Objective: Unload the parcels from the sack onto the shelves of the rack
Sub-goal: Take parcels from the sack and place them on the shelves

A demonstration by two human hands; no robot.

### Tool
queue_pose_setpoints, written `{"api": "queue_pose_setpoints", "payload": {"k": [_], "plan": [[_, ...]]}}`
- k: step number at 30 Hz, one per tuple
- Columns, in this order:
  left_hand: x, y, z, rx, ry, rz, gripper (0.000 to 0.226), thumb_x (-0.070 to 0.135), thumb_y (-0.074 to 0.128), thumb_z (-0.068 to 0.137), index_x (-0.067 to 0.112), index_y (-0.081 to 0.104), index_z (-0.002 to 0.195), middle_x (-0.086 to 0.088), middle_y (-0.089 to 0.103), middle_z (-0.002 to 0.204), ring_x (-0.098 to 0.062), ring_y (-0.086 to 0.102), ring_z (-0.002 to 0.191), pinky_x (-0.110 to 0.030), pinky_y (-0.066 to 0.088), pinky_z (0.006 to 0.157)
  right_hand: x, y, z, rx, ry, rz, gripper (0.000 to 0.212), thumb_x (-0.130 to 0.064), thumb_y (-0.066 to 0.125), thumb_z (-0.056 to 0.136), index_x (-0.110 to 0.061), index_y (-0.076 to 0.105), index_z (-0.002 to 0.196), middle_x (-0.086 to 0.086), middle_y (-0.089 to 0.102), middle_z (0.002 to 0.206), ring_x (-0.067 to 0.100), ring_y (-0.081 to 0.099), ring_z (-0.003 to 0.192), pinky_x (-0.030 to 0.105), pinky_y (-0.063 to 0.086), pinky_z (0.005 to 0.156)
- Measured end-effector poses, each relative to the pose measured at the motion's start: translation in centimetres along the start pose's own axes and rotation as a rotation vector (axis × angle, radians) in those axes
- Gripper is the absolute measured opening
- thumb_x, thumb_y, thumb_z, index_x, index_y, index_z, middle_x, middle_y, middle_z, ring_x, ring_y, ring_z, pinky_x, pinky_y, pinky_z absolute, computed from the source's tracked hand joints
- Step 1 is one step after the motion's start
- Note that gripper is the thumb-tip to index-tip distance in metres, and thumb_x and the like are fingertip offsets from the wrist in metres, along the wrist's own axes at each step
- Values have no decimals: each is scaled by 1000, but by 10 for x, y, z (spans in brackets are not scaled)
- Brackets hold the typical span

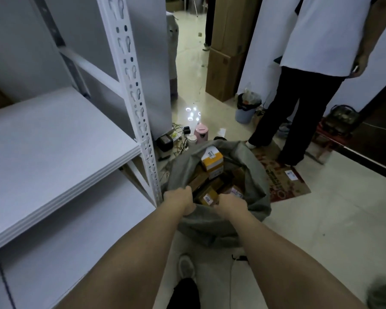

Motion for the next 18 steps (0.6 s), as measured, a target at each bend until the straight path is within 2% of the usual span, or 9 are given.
{"api": "queue_pose_setpoints", "payload": {"k": [4,7,11,15,18], "plan": [[13,-9,57,-17,60,-35,40,38,49,94,14,41,125,-11,53,122,-29,54,105,-39,41,81,14,-13,53,-68,38,-45,34,-38,47,95,-23,56,124,2,57,123,23,55,111,36,46,90],[20,-16,96,-59,59,-20,42,33,49,95,12,38,130,-12,50,127,-31,52,112,-41,42,85,26,-23,87,-133,64,-22,40,-41,46,97,-25,50,133,4,54,129,24,53,115,37,46,93],[26,-17,141,-114,75,1,41,32,49,95,12,38,129,-13,50,127,-31,53,112,-40,42,84,42,-27,124,-164,91,46,40,-39,45,98,-18,49,132,6,53,131,25,53,117,37,45,95],[38,-14,178,-139,89,0,43,31,51,94,13,38,131,-12,49,129,-32,52,114,-43,46,92,63,-12,155,-210,136,57,39,-35,44,98,-22,49,135,5,56,129,24,55,115,36,44,91],[49,-4,204,-175,123,10,45,31,49,95,12,36,134,-13,46,133,-33,49,118,-44,44,94,82,-6,179,-234,166,58,42,-32,46,98,-18,43,138,7,55,130,24,56,115,35,46,93]]}}
Point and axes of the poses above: each hand's wrist, its own z-axis towards the middle knuckle, its own y-axis out of the palm, x = y × z, the point moved 4 cm from there along z, towards the middle knuckle
